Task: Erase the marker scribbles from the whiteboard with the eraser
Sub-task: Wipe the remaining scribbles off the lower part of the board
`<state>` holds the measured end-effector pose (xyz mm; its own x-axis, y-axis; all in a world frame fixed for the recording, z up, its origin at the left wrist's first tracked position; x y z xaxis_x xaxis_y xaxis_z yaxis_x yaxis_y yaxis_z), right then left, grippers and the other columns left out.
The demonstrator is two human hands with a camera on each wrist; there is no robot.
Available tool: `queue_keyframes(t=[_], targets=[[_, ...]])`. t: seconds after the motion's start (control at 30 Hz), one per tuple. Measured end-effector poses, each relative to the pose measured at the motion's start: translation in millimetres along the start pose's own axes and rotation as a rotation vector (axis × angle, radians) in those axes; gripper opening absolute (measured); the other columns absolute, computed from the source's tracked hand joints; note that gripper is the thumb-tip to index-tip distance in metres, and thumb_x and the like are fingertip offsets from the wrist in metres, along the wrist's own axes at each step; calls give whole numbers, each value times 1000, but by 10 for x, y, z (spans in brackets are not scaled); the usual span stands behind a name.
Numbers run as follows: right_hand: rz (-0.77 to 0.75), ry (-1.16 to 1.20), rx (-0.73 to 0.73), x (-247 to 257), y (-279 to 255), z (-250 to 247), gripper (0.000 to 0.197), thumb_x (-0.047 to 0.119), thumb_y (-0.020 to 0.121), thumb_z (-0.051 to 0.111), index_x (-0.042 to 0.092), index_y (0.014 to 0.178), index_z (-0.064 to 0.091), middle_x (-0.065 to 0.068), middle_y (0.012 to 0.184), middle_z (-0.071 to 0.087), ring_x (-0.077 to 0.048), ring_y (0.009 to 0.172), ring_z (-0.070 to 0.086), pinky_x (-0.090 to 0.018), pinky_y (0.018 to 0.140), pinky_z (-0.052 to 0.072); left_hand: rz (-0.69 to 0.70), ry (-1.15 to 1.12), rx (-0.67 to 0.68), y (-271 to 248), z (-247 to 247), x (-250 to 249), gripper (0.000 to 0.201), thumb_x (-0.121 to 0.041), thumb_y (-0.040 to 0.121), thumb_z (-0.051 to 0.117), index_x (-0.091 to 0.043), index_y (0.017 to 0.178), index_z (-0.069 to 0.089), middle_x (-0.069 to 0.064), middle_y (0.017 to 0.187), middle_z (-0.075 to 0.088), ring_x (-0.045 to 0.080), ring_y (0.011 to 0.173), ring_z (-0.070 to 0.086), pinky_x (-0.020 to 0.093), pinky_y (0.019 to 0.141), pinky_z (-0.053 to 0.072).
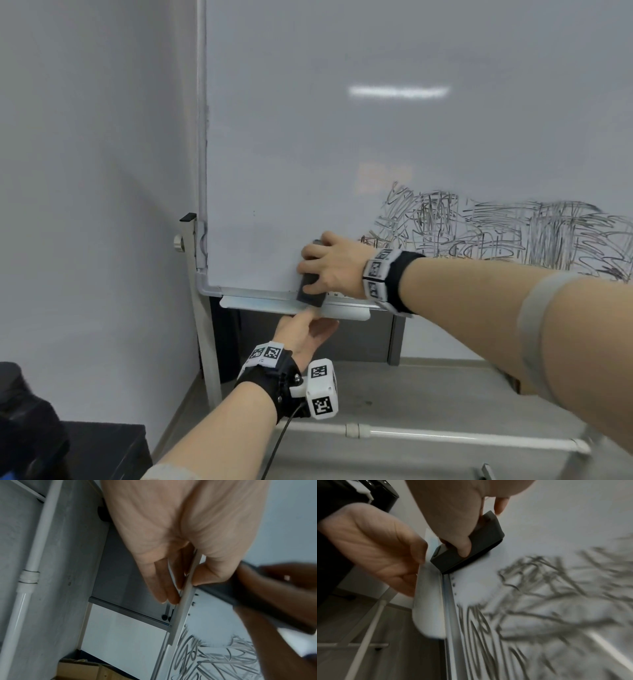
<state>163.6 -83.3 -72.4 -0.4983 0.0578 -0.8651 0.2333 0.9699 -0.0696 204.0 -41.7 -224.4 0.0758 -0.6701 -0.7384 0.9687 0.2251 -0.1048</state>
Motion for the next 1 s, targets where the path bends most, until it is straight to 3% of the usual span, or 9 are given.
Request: queue_keyframes(t=[0.1,0.23,0.37,0.47,0.6,0.8,0.93,1.0], targets=[[-77,-68,65,174,362,-55,22,31,83,64,41,103,67,8,121,57,-27,122,43,-43,89,31,-1,-69,-44,6,-56,-27,50,8,86,64,6,134,50,28,116,69,39,104,70,43,81,59],[-129,-124,101,179,442,-25,26,39,85,64,48,109,64,12,121,55,-25,123,40,-43,87,21,-11,-52,6,15,-15,-47,40,8,88,60,7,128,55,28,115,69,39,105,70,44,83,59],[-131,-95,121,75,57,124,29,36,91,58,47,119,60,10,127,52,-26,125,37,-43,89,24,2,-41,31,32,46,-9,32,12,88,56,7,119,60,25,105,71,34,98,70,43,84,59],[-98,-53,153,-81,-368,236,33,33,84,67,50,113,62,11,120,56,-24,116,43,-41,84,26,4,-24,40,52,41,-26,30,14,88,50,9,115,61,25,102,72,34,96,71,42,85,59],[-63,-46,194,-162,-676,393,45,27,79,72,49,117,60,8,122,55,-24,115,44,-40,83,23,1,-6,46,17,76,8,30,14,88,46,8,113,60,28,109,71,36,100,71,44,88,58],[-20,-72,108,-143,-320,249,48,25,74,74,46,114,61,5,116,56,-26,108,44,-41,83,33,13,-30,26,24,27,-19,32,13,88,46,5,115,62,24,105,72,34,97,70,43,87,58],[-20,-97,23,-19,74,41,33,25,74,73,43,101,68,5,108,58,-26,105,45,-40,81,35,14,-61,28,-5,72,0,30,9,91,53,1,118,62,23,105,71,35,99,69,46,90,57],[-12,-94,4,13,136,-18,34,25,75,73,43,104,68,4,110,58,-28,109,46,-41,83,36,16,-73,20,-2,70,-18,28,8,90,55,0,115,63,21,100,73,34,96,70,45,88,58]])
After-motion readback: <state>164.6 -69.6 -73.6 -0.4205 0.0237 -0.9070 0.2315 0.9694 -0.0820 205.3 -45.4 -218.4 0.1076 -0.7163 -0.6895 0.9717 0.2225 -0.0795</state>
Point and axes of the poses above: each hand's wrist, its own y-axis towards the middle knuckle, its own z-axis out of the palm, x = y × z, the point moved 10 cm from there along y, towards the middle knuckle
